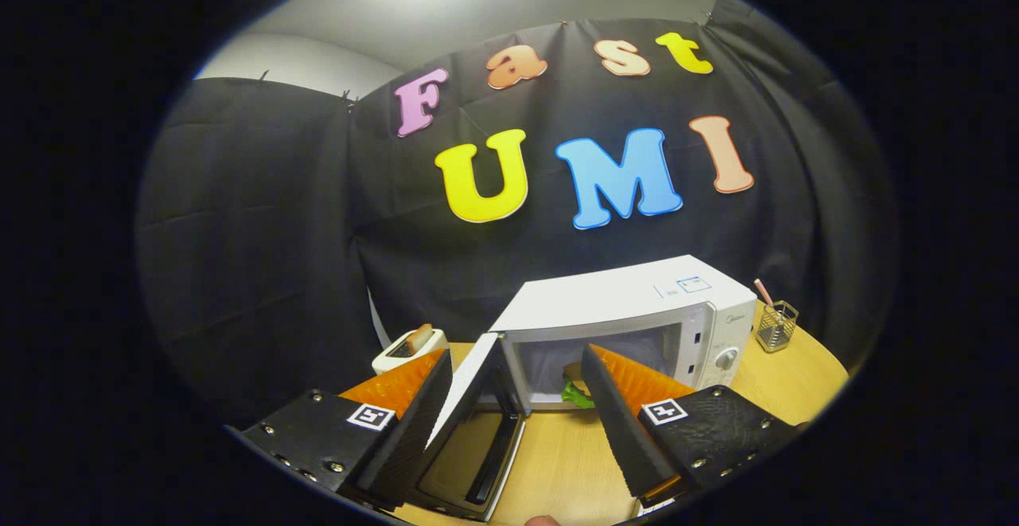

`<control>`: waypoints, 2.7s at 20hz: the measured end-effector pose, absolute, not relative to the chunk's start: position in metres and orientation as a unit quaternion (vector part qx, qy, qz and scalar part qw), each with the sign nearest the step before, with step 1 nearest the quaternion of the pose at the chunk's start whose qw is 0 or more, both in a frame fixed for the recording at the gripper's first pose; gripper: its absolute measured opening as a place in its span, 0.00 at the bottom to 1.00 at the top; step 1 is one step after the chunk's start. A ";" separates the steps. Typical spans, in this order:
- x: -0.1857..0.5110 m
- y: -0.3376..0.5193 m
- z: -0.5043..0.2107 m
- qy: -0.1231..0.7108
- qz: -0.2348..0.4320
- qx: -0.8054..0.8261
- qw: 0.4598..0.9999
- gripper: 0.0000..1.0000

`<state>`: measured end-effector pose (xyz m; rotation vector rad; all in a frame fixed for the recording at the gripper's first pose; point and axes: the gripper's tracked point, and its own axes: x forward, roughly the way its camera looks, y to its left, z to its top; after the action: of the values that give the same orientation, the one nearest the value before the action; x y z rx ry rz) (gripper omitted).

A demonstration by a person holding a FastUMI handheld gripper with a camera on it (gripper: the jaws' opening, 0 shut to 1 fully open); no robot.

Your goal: Open the microwave, put the food inside, and close the microwave door.

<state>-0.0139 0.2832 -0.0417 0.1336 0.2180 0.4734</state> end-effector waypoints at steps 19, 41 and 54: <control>-0.165 0.451 -0.096 0.141 0.478 0.041 0.866 0.97; -0.177 0.428 -0.234 0.257 0.449 -0.048 0.855 0.03; -0.158 0.354 -0.242 0.294 0.428 -0.067 0.852 0.01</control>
<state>-0.1580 0.3544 -0.2419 -0.1403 0.6181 0.8998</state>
